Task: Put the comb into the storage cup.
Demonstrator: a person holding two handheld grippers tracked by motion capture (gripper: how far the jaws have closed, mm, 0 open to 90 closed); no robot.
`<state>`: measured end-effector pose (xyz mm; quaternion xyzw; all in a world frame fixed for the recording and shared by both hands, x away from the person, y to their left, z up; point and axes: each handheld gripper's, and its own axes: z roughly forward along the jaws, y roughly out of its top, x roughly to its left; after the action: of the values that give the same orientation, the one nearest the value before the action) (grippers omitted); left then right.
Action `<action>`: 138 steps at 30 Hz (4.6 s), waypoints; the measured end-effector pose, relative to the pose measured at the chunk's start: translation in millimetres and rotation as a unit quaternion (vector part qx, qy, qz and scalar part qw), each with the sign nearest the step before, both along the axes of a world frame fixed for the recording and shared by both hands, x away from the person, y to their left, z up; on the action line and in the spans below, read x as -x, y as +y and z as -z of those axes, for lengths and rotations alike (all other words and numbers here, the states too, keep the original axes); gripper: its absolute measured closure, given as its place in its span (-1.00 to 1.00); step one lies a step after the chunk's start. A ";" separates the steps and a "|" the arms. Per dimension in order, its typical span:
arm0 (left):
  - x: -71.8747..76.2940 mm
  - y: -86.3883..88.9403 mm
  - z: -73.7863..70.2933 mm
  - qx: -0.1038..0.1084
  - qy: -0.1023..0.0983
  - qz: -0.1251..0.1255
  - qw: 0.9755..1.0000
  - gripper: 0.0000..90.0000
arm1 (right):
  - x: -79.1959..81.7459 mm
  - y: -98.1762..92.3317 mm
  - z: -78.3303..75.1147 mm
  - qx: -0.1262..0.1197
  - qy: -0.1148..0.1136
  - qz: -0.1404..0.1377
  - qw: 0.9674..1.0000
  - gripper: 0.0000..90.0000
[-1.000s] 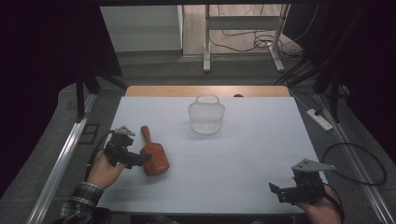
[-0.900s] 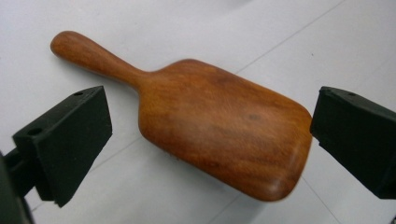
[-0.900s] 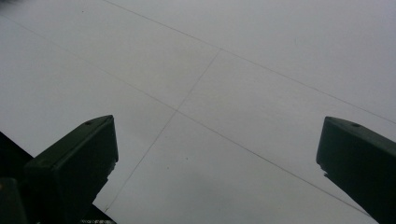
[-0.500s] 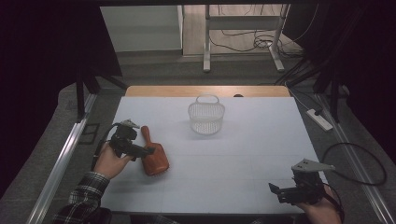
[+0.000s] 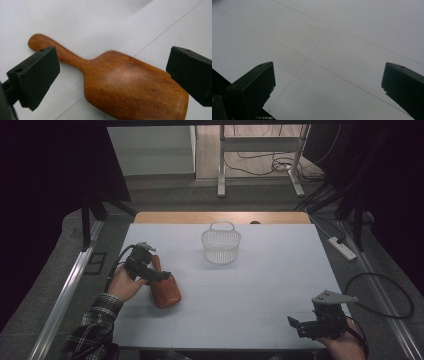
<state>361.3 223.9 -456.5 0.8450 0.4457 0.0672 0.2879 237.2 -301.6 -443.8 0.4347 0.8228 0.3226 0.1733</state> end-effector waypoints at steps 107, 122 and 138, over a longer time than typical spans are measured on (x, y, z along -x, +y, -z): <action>9.5 37.2 58.8 -0.066 0.077 -0.049 0.994 0.98 | -1.6 5.1 2.0 0.024 0.008 -0.004 1.000 -0.97; 45.7 33.3 53.6 -0.053 0.091 -0.057 0.993 0.98 | -1.3 6.3 2.1 0.029 0.007 -0.009 1.000 -0.97; 57.5 20.0 54.7 -0.052 0.112 -0.049 0.991 0.98 | -1.9 7.6 2.4 0.032 0.007 -0.013 0.999 -0.97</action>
<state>303.8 243.9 -511.3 0.8384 0.5114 0.0094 0.1884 239.1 -294.0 -446.2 0.4207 0.8395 0.2947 0.1771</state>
